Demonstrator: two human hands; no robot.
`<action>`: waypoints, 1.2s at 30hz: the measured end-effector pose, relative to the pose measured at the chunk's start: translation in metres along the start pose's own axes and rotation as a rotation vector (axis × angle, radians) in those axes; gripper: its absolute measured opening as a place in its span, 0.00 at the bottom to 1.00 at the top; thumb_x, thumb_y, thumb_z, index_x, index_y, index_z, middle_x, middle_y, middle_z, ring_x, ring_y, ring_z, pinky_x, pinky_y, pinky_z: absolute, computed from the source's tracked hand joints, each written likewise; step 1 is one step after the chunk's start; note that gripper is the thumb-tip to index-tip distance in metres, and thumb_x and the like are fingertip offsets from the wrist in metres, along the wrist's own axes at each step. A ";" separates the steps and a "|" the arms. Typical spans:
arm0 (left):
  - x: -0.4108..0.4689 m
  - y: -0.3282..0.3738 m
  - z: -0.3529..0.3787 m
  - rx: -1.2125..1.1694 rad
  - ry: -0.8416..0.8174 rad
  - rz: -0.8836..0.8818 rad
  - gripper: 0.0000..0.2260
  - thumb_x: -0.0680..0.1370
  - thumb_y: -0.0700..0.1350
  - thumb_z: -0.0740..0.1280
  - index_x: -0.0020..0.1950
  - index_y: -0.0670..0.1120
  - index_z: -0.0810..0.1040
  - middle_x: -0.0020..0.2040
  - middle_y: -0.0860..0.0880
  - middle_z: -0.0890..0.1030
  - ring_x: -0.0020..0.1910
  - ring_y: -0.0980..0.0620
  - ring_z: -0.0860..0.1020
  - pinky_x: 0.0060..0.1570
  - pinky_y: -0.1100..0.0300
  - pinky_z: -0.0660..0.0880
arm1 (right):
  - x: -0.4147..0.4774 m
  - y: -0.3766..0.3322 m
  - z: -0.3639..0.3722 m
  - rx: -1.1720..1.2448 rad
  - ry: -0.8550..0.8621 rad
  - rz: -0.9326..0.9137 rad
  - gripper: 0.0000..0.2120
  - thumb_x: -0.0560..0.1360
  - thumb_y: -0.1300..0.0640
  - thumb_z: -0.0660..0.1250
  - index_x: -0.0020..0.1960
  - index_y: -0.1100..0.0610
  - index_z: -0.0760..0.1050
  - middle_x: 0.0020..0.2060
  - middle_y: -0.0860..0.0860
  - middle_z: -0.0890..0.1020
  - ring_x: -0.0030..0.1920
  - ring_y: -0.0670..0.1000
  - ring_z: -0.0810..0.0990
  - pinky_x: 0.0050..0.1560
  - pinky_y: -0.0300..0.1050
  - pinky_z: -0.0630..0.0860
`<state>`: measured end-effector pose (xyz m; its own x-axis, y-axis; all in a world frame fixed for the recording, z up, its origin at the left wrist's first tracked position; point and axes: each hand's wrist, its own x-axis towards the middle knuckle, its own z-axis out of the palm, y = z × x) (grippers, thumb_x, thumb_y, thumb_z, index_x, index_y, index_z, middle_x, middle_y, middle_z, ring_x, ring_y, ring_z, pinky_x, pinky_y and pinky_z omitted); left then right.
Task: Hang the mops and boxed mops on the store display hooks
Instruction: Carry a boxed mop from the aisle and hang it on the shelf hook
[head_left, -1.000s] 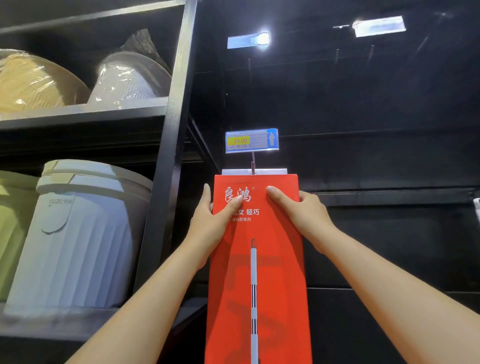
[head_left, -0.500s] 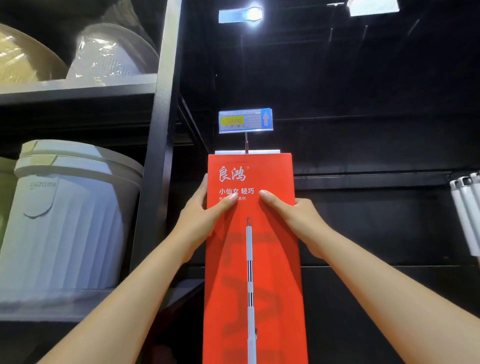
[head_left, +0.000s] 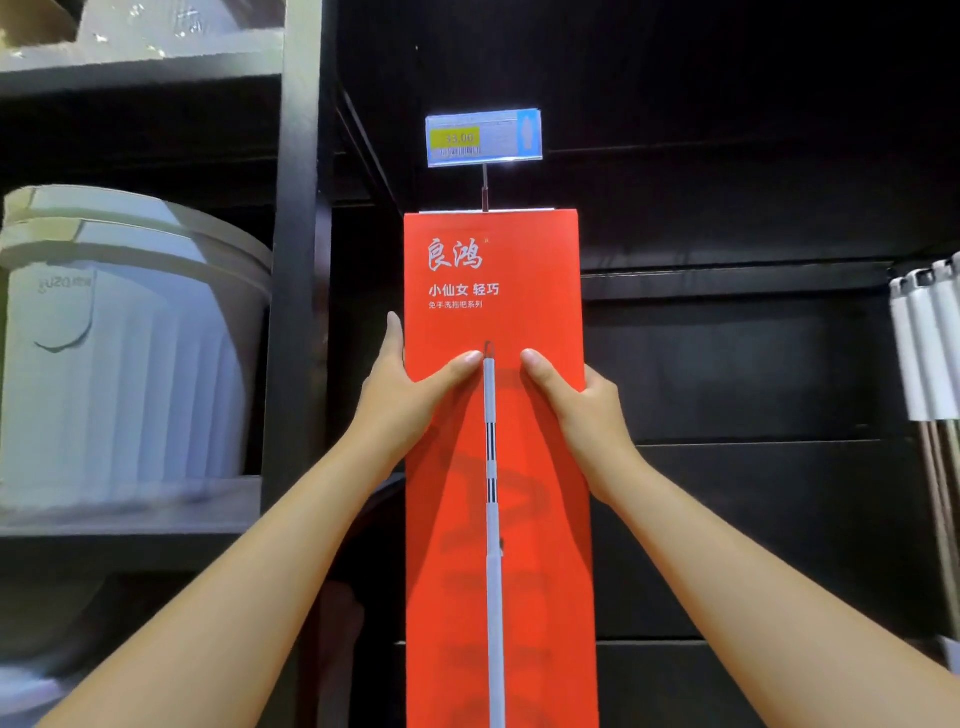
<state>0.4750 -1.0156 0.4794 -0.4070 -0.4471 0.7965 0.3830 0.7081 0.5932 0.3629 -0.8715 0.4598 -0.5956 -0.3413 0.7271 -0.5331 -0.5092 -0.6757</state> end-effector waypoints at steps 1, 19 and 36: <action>-0.001 0.000 0.000 -0.005 0.008 -0.006 0.50 0.60 0.70 0.76 0.76 0.56 0.59 0.64 0.56 0.78 0.61 0.55 0.79 0.61 0.49 0.77 | -0.001 0.001 0.000 0.010 -0.008 -0.001 0.16 0.71 0.42 0.72 0.53 0.50 0.81 0.45 0.48 0.87 0.45 0.47 0.86 0.50 0.49 0.83; -0.067 -0.015 0.010 0.030 0.065 -0.120 0.52 0.68 0.61 0.76 0.80 0.54 0.45 0.61 0.64 0.71 0.69 0.56 0.70 0.69 0.52 0.69 | -0.047 0.035 -0.006 0.008 0.012 0.123 0.19 0.71 0.40 0.71 0.55 0.53 0.81 0.46 0.48 0.86 0.45 0.46 0.86 0.45 0.42 0.80; -0.129 -0.056 0.028 0.211 0.125 0.207 0.33 0.81 0.55 0.63 0.76 0.68 0.43 0.76 0.52 0.65 0.73 0.56 0.66 0.71 0.49 0.67 | -0.103 0.083 -0.007 -0.296 0.047 -0.090 0.36 0.75 0.39 0.66 0.77 0.39 0.53 0.66 0.41 0.68 0.58 0.29 0.69 0.52 0.26 0.67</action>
<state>0.4831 -0.9825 0.3397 -0.2288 -0.3360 0.9136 0.2613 0.8829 0.3901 0.3760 -0.8736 0.3275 -0.5613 -0.2645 0.7842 -0.7330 -0.2811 -0.6195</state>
